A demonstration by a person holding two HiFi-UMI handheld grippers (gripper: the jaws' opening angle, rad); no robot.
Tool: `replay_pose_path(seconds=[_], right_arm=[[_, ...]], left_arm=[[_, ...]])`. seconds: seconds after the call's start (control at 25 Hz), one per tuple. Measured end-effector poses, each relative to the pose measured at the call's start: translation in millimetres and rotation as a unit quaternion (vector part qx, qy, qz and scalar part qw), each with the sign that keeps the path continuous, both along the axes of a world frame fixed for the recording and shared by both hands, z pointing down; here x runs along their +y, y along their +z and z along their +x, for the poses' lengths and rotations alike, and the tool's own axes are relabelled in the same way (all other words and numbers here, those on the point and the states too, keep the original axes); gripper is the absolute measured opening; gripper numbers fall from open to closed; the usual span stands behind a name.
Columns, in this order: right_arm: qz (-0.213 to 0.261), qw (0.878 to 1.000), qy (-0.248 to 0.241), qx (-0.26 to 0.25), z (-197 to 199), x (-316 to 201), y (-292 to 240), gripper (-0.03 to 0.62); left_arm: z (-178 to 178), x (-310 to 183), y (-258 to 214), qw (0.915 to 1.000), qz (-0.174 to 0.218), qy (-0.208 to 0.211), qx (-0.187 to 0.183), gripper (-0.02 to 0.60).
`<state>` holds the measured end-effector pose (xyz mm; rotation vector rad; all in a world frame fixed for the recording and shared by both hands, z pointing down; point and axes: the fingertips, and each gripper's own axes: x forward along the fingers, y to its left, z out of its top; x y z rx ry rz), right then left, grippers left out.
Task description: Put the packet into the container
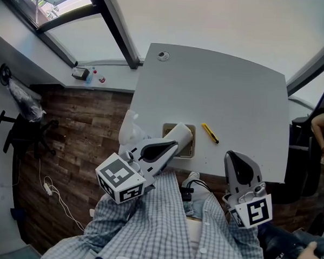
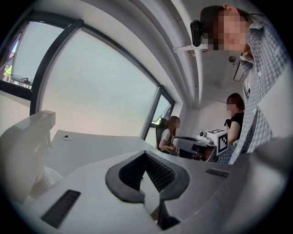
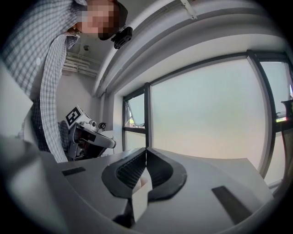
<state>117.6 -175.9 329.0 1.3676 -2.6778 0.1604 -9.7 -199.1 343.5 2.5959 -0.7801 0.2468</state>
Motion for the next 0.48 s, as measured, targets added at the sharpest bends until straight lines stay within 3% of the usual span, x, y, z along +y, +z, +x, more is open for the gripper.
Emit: replay_pose_path(seconds=[0.48], right_arm=[[-0.012, 1.000, 0.011, 0.007, 6.3, 7.7, 7.7, 0.017]], left_arm=[[0.7, 1.4, 1.7, 1.0000, -0.005, 0.008, 0.001, 0.008]])
